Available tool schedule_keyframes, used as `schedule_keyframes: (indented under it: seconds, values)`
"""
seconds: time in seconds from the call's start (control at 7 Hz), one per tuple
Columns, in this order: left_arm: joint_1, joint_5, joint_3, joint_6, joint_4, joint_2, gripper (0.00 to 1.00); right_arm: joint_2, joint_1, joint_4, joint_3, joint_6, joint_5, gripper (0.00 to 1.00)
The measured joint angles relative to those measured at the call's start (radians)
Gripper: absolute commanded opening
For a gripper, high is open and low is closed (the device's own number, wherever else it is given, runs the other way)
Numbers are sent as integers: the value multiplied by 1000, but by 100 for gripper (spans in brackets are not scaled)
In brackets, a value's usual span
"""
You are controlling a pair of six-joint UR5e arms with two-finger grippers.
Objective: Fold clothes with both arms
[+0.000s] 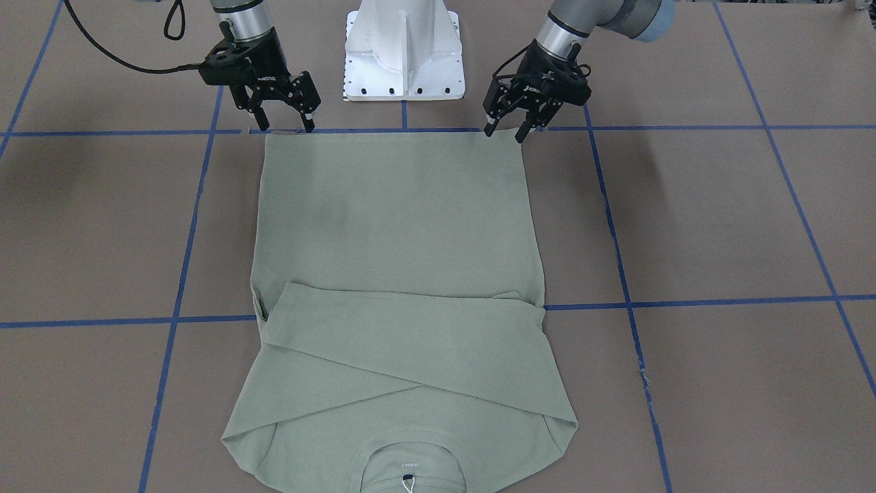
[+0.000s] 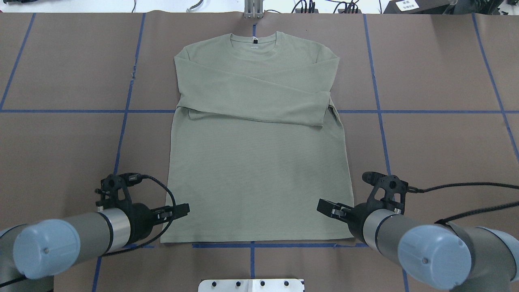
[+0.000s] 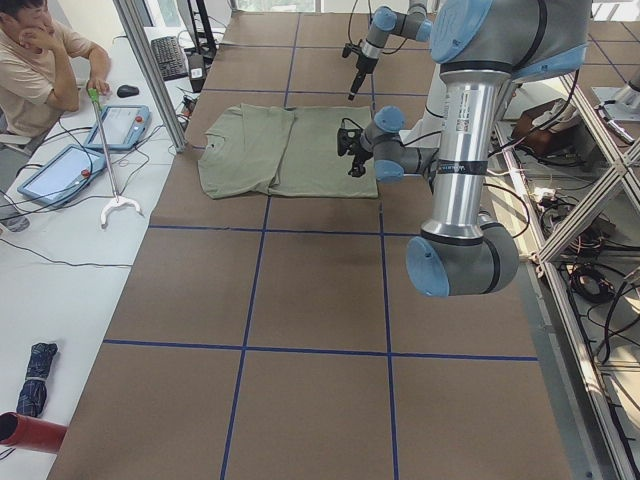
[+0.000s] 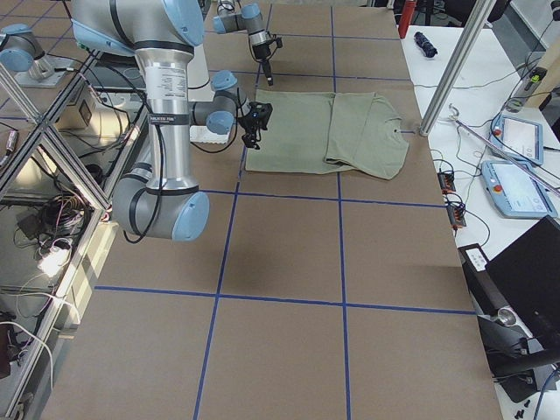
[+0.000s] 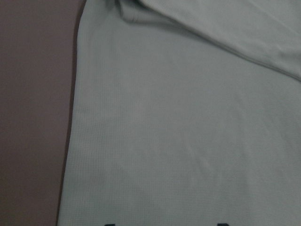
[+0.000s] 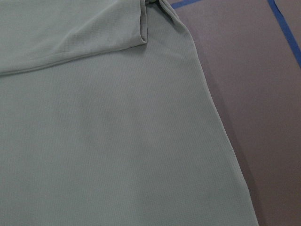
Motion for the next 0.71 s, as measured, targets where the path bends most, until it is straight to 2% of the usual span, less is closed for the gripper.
schedule_keyframes:
  seconds: [0.29, 0.71]
  values:
    - [81, 62, 17, -67, -17, 32, 73, -42, -38, 47, 2, 22, -51, 100]
    - [96, 69, 45, -75, -17, 37, 70, -48, -50, 52, 2, 25, -73, 100]
